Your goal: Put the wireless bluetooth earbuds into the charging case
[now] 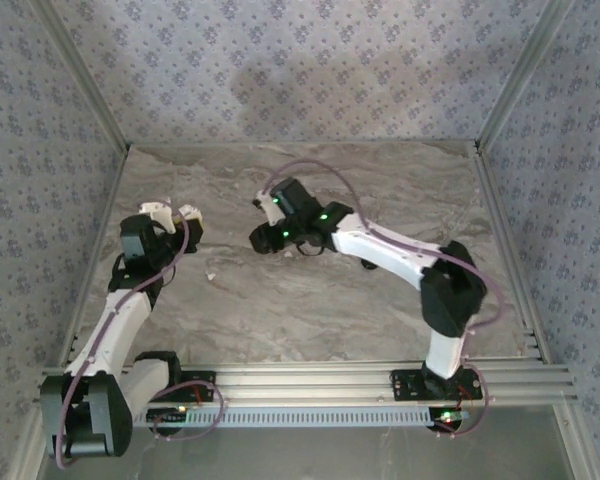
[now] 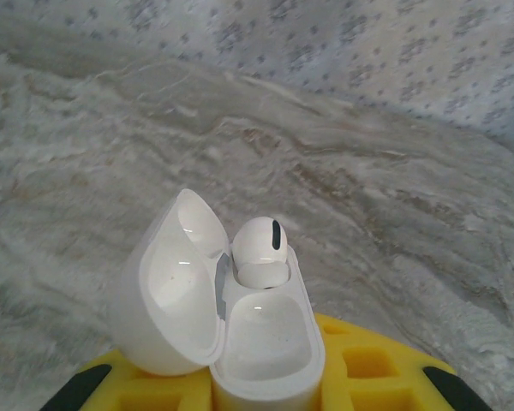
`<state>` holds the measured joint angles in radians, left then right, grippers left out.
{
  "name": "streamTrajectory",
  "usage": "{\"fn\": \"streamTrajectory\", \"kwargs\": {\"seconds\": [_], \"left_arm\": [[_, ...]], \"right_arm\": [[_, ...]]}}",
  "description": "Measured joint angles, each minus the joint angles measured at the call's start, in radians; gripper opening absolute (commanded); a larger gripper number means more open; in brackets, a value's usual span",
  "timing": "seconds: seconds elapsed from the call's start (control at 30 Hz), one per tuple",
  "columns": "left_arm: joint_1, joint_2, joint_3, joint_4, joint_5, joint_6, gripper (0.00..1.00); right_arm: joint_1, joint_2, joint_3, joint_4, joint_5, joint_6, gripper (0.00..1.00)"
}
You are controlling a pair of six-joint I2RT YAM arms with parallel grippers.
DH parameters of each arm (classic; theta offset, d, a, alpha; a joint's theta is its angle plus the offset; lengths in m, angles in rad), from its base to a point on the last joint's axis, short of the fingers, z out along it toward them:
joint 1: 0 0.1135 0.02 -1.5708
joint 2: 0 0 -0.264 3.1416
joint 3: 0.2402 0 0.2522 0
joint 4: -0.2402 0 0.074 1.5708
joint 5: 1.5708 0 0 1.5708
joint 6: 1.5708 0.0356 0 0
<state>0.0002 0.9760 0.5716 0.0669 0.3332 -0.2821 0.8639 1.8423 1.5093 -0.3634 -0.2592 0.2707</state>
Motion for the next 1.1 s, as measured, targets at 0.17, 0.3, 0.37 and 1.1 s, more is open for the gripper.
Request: {"fn": "streamTrajectory", "kwargs": {"seconds": [0.17, 0.3, 0.37, 1.1], "left_arm": [[0.044, -0.001, 0.032, -0.072, -0.010, -0.004, 0.10], [0.074, -0.005, 0.033, -0.117, -0.024, -0.018, 0.10], [0.091, -0.014, 0.033, -0.135, -0.035, -0.020, 0.10], [0.116, -0.067, 0.034, -0.172, -0.074, -0.045, 0.11]], "right_arm": [[0.063, 0.253, 0.175, 0.050, -0.025, -0.054, 0.43], [0.097, 0.389, 0.253, 0.093, -0.041, -0.066, 0.50], [0.108, 0.438, 0.285, 0.109, -0.044, -0.076, 0.54], [0.144, 0.576, 0.408, 0.134, -0.043, -0.157, 0.53]]}}
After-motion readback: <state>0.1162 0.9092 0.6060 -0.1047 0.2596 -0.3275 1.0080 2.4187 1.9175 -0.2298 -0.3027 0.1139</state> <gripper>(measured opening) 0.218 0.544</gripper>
